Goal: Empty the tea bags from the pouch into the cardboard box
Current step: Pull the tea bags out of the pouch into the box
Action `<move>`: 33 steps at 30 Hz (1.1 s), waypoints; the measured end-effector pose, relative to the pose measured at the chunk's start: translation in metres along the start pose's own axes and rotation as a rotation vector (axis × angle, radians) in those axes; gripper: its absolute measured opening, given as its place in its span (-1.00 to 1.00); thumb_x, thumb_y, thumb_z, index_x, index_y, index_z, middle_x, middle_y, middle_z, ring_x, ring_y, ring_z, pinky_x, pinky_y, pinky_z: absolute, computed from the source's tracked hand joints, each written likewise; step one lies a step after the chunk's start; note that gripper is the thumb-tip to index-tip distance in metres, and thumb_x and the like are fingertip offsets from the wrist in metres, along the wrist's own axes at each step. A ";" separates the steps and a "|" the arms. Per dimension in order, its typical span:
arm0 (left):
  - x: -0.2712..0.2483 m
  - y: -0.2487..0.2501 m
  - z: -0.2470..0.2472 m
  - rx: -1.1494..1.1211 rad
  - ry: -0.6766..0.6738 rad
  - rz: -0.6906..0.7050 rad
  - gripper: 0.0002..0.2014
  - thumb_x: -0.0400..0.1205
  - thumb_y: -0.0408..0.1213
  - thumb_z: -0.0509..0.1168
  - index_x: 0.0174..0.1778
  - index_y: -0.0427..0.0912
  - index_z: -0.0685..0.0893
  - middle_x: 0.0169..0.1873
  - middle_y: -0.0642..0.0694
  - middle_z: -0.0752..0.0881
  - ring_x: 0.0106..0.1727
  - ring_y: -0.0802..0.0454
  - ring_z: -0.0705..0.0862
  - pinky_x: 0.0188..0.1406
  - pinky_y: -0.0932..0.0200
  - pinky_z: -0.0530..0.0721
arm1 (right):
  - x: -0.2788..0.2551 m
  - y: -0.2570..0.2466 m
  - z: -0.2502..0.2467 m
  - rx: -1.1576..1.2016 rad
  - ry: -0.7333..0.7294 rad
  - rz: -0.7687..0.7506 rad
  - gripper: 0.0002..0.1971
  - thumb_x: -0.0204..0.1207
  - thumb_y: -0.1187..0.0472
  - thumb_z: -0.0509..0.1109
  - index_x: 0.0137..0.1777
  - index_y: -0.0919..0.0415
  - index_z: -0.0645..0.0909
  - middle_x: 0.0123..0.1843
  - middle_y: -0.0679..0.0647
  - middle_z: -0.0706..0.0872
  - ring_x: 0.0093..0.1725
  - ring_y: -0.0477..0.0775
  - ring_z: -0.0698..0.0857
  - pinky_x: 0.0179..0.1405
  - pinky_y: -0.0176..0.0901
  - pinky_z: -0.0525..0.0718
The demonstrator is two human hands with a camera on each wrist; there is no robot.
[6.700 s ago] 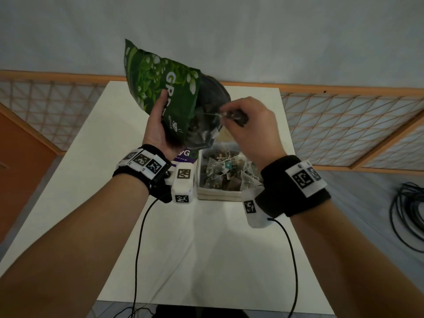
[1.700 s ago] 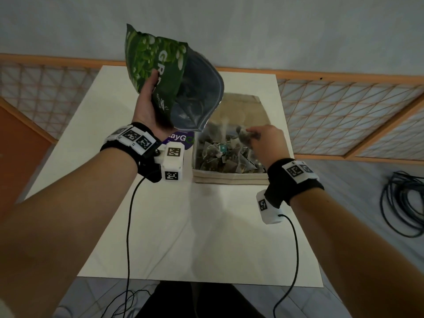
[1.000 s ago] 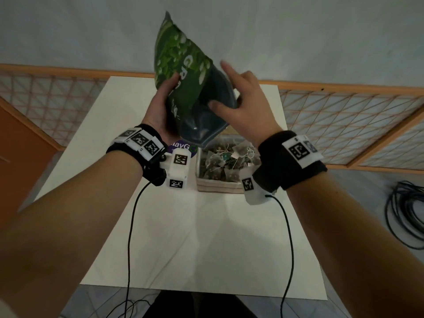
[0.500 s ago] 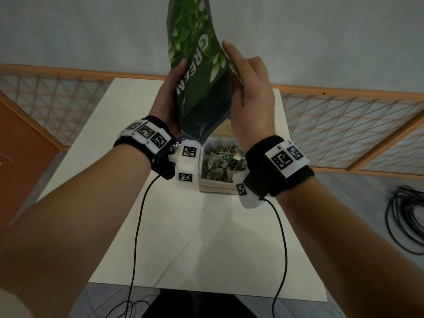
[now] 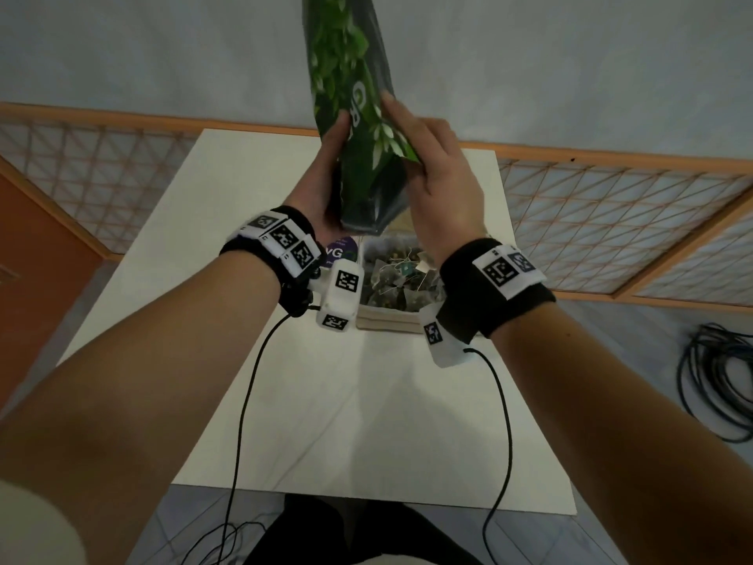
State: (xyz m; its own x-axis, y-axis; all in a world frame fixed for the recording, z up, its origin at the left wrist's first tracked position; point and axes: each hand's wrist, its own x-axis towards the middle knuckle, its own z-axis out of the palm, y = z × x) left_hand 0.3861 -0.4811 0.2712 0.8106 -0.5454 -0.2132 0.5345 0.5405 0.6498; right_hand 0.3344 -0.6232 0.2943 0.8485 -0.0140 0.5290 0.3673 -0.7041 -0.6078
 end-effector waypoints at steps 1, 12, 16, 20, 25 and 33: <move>0.001 0.000 0.001 -0.009 -0.005 0.028 -0.29 0.68 0.32 0.13 0.60 -0.13 0.50 0.53 -0.21 0.59 0.56 -0.19 0.55 0.57 -0.15 0.49 | 0.002 -0.001 0.000 -0.010 0.019 -0.021 -0.34 0.53 0.37 0.11 0.55 -0.24 0.31 0.33 -0.05 0.53 0.24 -0.02 0.57 -0.03 -0.02 0.74; 0.001 -0.012 -0.017 -0.023 0.034 0.073 -0.35 0.69 0.31 0.10 0.38 -0.13 0.72 0.41 -0.19 0.69 0.45 -0.15 0.64 0.53 -0.14 0.53 | -0.009 0.007 0.014 0.009 -0.037 -0.006 -0.28 0.46 0.42 0.08 0.58 -0.20 0.26 0.39 -0.02 0.54 0.30 0.04 0.57 0.09 0.04 0.72; -0.002 -0.017 -0.019 0.023 0.096 0.031 -0.39 0.71 0.27 0.11 0.24 -0.16 0.81 0.31 -0.22 0.75 0.35 -0.16 0.70 0.54 -0.14 0.53 | -0.017 0.016 0.018 -0.001 -0.081 0.084 -0.32 0.56 0.39 0.15 0.62 -0.17 0.20 0.38 0.01 0.54 0.24 0.02 0.61 -0.04 -0.13 0.69; -0.004 -0.009 -0.014 -0.001 0.071 0.033 -0.25 0.64 0.37 0.13 0.58 -0.11 0.52 0.52 -0.25 0.58 0.56 -0.26 0.54 0.62 -0.27 0.40 | -0.017 0.021 0.020 0.157 -0.008 0.181 -0.35 0.51 0.34 0.37 0.58 0.02 0.28 0.32 0.10 0.51 0.08 0.01 0.67 -0.13 -0.25 0.70; -0.003 0.006 -0.008 0.148 0.286 0.129 -0.28 0.58 0.40 0.21 0.53 -0.01 0.54 0.38 -0.23 0.69 0.35 -0.30 0.70 0.27 -0.44 0.68 | -0.012 0.024 0.025 0.082 0.051 0.299 -0.69 0.56 0.20 0.37 0.29 0.19 0.58 0.01 0.08 0.69 -0.10 0.03 0.69 -0.03 -0.05 0.73; -0.002 0.005 -0.017 0.191 0.249 0.093 -0.22 0.57 0.41 0.18 0.58 -0.05 0.51 0.45 -0.22 0.66 0.42 -0.29 0.66 0.28 -0.34 0.70 | 0.000 0.019 0.018 0.162 0.089 0.349 -0.71 0.61 0.05 0.30 -0.14 0.24 0.73 -0.30 0.02 0.73 -0.33 0.11 0.69 -0.25 0.13 0.74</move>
State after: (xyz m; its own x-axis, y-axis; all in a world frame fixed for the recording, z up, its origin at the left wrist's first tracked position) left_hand 0.3910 -0.4663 0.2622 0.9000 -0.3132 -0.3032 0.4202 0.4380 0.7947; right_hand 0.3480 -0.6240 0.2725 0.8992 -0.2993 0.3191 0.1239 -0.5254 -0.8418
